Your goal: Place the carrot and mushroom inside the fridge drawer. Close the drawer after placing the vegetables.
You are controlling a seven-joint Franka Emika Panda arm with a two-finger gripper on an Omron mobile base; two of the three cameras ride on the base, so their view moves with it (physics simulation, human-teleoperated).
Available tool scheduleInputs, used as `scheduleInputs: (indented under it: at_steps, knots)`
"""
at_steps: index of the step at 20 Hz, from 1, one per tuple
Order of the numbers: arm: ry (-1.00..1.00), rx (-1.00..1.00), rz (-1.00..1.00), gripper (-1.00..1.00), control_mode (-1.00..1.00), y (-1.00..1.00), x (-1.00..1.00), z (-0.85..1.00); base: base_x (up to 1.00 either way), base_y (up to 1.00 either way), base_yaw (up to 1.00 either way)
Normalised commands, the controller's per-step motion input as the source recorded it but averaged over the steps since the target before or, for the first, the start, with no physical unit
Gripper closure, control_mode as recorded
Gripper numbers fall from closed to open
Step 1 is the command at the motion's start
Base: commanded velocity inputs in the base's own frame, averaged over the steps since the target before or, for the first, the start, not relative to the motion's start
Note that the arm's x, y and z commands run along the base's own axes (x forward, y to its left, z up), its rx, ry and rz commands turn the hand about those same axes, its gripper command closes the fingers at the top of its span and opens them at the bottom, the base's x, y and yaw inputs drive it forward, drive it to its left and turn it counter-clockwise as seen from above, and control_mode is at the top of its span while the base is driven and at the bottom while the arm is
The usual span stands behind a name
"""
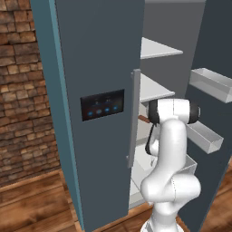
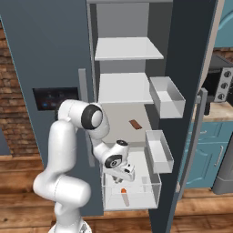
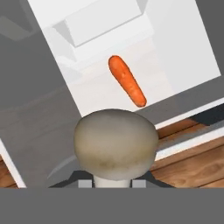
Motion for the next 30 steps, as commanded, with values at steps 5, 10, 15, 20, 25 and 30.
scheduleInputs:
  at_steps: [5,10,15,20,25,30]
  knots:
    - [0.08,0.0,0.0,1.0,-1.0,-0.09,0.07,-0.38,0.0,0.0,0.0]
    - [0.1,0.0,0.0,1.0,-1.0,-0.08,0.04,-0.41,0.0,0.0,0.0]
    - [0.04,0.0,0.0,1.0,-1.0,-0.25,0.01,-0.17,0.0,0.0,0.0]
    - [0.0,0.01,0.0,1.0,-1.0,-0.57,-0.49,-0.18,0.0,0.0,0.0]
    - [0.0,0.01,0.01,1.0,-1.0,-0.31,-0.21,0.18,0.0,0.0,0.0]
    - [0.05,0.0,0.0,1.0,-1.0,0.0,0.69,0.42,0.0,0.0,0.0]
